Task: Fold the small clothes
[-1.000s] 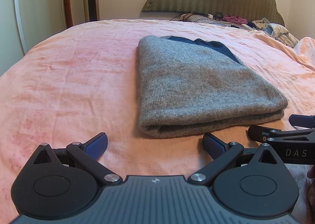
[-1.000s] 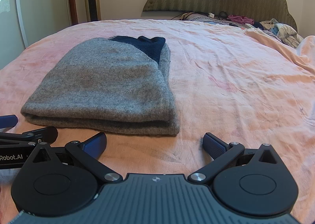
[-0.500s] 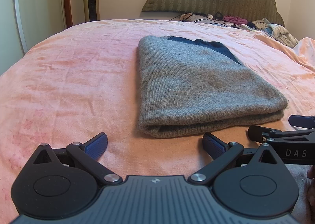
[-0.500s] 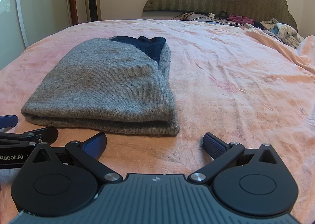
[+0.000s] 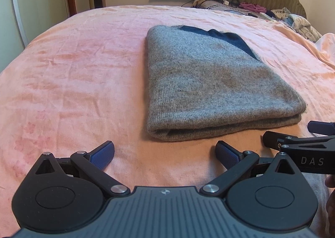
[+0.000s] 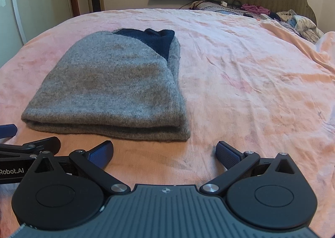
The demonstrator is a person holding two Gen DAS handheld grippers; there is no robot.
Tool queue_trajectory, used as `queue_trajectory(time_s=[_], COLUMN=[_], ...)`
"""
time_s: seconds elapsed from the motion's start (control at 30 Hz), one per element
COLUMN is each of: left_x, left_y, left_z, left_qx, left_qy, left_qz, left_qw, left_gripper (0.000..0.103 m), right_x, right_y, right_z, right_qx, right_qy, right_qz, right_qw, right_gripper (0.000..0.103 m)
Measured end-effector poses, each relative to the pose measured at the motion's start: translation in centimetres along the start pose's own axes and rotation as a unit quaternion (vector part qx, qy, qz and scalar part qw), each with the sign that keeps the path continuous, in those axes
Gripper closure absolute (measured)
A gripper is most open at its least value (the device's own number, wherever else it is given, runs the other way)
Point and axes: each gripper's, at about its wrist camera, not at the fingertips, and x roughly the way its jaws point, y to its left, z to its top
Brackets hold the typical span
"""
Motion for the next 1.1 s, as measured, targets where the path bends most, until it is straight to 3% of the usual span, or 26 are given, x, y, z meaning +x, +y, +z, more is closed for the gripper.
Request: queue_trajectory(time_s=[1.1], left_x=[0.29], left_y=[0.09], left_z=[0.53], left_qx=[-0.01], left_qy=[0.017], left_qz=[0.003], left_qw=[0.9998], left_gripper=[0.0], right_x=[0.14], right_y=[-0.22], right_z=[0.3], right_qx=[0.002], right_qy=[0.015], right_qz=[-0.004], right_qw=[1.0], right_gripper=[0.0])
